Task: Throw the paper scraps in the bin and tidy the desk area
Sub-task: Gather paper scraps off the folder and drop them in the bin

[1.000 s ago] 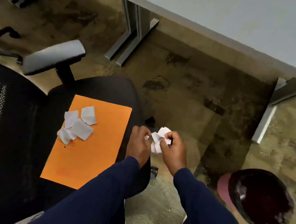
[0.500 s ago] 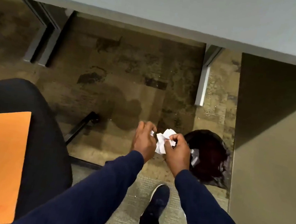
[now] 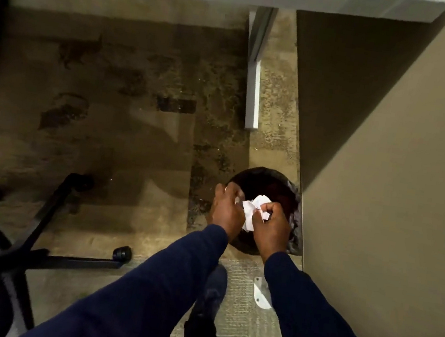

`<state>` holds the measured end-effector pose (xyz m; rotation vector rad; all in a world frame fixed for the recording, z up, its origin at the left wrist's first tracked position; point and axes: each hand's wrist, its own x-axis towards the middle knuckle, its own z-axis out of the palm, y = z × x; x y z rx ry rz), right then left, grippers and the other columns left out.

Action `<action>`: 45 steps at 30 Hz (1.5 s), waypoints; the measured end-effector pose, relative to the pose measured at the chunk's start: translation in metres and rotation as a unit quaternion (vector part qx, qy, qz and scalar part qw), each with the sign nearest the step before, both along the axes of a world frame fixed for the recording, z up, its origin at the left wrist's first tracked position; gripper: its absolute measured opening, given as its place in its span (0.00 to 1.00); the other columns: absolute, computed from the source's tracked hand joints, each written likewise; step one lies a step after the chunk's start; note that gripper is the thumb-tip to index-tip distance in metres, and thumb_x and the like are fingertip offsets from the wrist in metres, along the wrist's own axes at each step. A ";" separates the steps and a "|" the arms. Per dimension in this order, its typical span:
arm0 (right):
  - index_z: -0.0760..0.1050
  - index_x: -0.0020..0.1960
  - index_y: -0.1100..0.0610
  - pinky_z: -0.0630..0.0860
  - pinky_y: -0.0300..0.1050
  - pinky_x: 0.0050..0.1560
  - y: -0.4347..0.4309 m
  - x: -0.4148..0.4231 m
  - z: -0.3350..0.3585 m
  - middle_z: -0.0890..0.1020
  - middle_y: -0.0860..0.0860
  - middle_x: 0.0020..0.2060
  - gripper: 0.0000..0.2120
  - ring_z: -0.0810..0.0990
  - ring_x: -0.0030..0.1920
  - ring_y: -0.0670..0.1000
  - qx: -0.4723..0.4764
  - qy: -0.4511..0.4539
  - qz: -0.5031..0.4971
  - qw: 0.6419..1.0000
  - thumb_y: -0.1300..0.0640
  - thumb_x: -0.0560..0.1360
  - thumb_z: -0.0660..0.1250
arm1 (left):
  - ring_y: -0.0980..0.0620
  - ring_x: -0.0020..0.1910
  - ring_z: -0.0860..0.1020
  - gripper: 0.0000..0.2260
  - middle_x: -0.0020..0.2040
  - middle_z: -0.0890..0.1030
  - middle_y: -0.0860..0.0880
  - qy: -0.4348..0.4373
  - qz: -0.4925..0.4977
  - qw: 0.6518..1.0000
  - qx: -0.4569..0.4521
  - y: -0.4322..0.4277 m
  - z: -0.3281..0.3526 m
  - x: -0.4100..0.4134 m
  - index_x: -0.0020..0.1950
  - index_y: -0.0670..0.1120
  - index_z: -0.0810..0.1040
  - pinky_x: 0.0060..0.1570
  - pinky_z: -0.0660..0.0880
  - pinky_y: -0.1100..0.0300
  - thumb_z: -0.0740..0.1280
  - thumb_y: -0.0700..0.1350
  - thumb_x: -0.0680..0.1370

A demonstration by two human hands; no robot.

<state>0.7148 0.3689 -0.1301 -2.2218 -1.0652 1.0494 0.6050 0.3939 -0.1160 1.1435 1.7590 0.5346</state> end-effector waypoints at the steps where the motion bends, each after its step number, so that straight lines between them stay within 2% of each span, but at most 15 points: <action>1: 0.75 0.48 0.57 0.76 0.47 0.48 0.000 0.004 -0.004 0.82 0.54 0.47 0.03 0.80 0.49 0.56 -0.007 0.001 -0.008 1.000 0.61 0.75 0.68 | 0.48 0.45 0.73 0.11 0.54 0.68 0.47 -0.002 0.001 1.000 -0.009 0.001 -0.005 0.004 0.47 0.48 0.72 0.49 0.74 0.55 0.59 0.32 0.74; 11: 0.74 0.51 0.56 0.68 0.42 0.45 0.009 0.034 -0.065 0.80 0.51 0.47 0.05 0.77 0.47 0.53 -0.057 -0.023 -0.038 0.997 0.58 0.76 0.68 | 0.44 0.46 0.76 0.11 0.54 0.69 0.49 0.010 -0.014 0.997 -0.071 0.012 -0.070 0.041 0.45 0.53 0.73 0.51 0.77 0.51 0.62 0.37 0.74; 14: 0.75 0.52 0.57 0.66 0.40 0.44 0.014 0.038 -0.084 0.79 0.51 0.47 0.06 0.75 0.45 0.52 -0.066 -0.026 -0.051 0.996 0.59 0.76 0.68 | 0.42 0.49 0.78 0.07 0.56 0.71 0.45 0.001 -0.024 0.996 -0.082 0.012 -0.091 0.045 0.51 0.51 0.76 0.50 0.76 0.55 0.65 0.40 0.76; 17: 0.76 0.55 0.58 0.68 0.40 0.46 0.016 0.041 -0.097 0.81 0.54 0.49 0.08 0.76 0.46 0.52 -0.069 -0.017 -0.060 0.996 0.60 0.76 0.68 | 0.44 0.51 0.78 0.09 0.59 0.72 0.43 -0.011 -0.043 0.995 -0.086 0.010 -0.109 0.046 0.53 0.50 0.77 0.48 0.70 0.61 0.68 0.41 0.74; 20: 0.76 0.56 0.56 0.68 0.42 0.45 0.018 0.041 -0.105 0.81 0.54 0.51 0.09 0.78 0.47 0.54 -0.087 -0.016 -0.049 0.995 0.60 0.76 0.68 | 0.44 0.61 0.76 0.18 0.66 0.71 0.43 -0.026 -0.063 0.994 -0.089 0.006 -0.117 0.044 0.64 0.52 0.77 0.55 0.66 0.64 0.70 0.42 0.75; 22: 0.77 0.59 0.55 0.73 0.45 0.49 0.017 0.039 -0.104 0.81 0.55 0.55 0.12 0.79 0.51 0.55 -0.092 -0.013 -0.043 0.995 0.58 0.76 0.69 | 0.44 0.68 0.72 0.21 0.72 0.69 0.42 -0.033 -0.079 0.993 -0.084 0.003 -0.117 0.041 0.69 0.52 0.74 0.61 0.65 0.62 0.69 0.45 0.76; 24: 0.76 0.64 0.55 0.76 0.49 0.57 0.016 0.035 -0.099 0.79 0.55 0.60 0.17 0.79 0.58 0.56 -0.090 -0.019 -0.035 0.995 0.56 0.75 0.70 | 0.43 0.72 0.68 0.23 0.76 0.65 0.42 -0.034 -0.091 0.991 -0.092 0.000 -0.113 0.036 0.73 0.54 0.70 0.68 0.66 0.56 0.67 0.47 0.78; 26: 0.75 0.67 0.55 0.73 0.46 0.58 0.014 0.032 -0.093 0.79 0.55 0.61 0.21 0.78 0.60 0.57 -0.088 -0.025 -0.029 0.995 0.56 0.74 0.71 | 0.42 0.72 0.68 0.24 0.76 0.64 0.42 -0.035 -0.093 0.990 -0.103 0.000 -0.106 0.033 0.74 0.54 0.68 0.71 0.67 0.50 0.66 0.48 0.78; 29: 0.75 0.66 0.56 0.71 0.44 0.55 0.015 0.022 -0.080 0.78 0.57 0.61 0.20 0.78 0.60 0.58 -0.084 -0.035 -0.021 0.996 0.56 0.75 0.71 | 0.41 0.67 0.72 0.21 0.70 0.69 0.41 -0.037 -0.086 0.992 -0.088 0.001 -0.088 0.019 0.71 0.51 0.72 0.67 0.70 0.51 0.66 0.45 0.78; 32: 0.77 0.63 0.57 0.75 0.46 0.55 0.019 0.003 -0.060 0.77 0.60 0.61 0.17 0.79 0.57 0.60 -0.075 -0.053 -0.021 0.996 0.56 0.76 0.70 | 0.42 0.59 0.75 0.11 0.59 0.76 0.42 -0.009 -0.101 0.994 -0.051 0.005 -0.067 -0.006 0.59 0.46 0.77 0.59 0.73 0.51 0.67 0.44 0.77; 34: 0.78 0.60 0.57 0.79 0.52 0.56 0.023 -0.017 -0.044 0.77 0.60 0.59 0.14 0.80 0.53 0.60 -0.064 -0.059 -0.013 0.996 0.56 0.76 0.70 | 0.42 0.53 0.75 0.05 0.52 0.77 0.43 0.009 -0.111 0.994 -0.022 0.008 -0.050 -0.029 0.50 0.45 0.76 0.53 0.74 0.50 0.67 0.43 0.76; 36: 0.79 0.57 0.57 0.78 0.53 0.56 0.024 -0.042 -0.027 0.77 0.60 0.56 0.12 0.80 0.51 0.59 -0.040 -0.069 -0.001 0.997 0.55 0.76 0.70 | 0.43 0.49 0.75 0.04 0.48 0.75 0.45 0.031 -0.125 0.992 0.006 0.010 -0.033 -0.055 0.45 0.48 0.72 0.49 0.74 0.50 0.67 0.44 0.76; 40: 0.77 0.55 0.55 0.77 0.54 0.57 0.021 -0.107 0.007 0.75 0.56 0.55 0.10 0.79 0.52 0.58 0.016 -0.097 0.045 0.994 0.55 0.74 0.71 | 0.43 0.49 0.74 0.06 0.45 0.73 0.48 0.051 -0.115 0.991 0.041 0.006 0.000 -0.116 0.43 0.49 0.70 0.48 0.72 0.50 0.66 0.43 0.75; 43: 0.77 0.55 0.55 0.76 0.47 0.51 0.017 -0.164 0.032 0.75 0.54 0.55 0.10 0.79 0.50 0.55 0.039 -0.097 0.090 0.990 0.55 0.75 0.70 | 0.43 0.48 0.74 0.04 0.45 0.74 0.48 0.055 -0.085 0.994 0.053 -0.001 0.023 -0.170 0.43 0.49 0.71 0.47 0.73 0.49 0.66 0.42 0.74; 45: 0.76 0.54 0.55 0.77 0.48 0.50 0.014 -0.205 0.049 0.75 0.54 0.54 0.10 0.79 0.50 0.54 0.053 -0.088 0.115 0.988 0.55 0.75 0.70 | 0.45 0.46 0.73 0.05 0.45 0.74 0.49 0.061 -0.057 0.995 0.060 -0.010 0.040 -0.210 0.43 0.50 0.71 0.46 0.73 0.50 0.66 0.42 0.74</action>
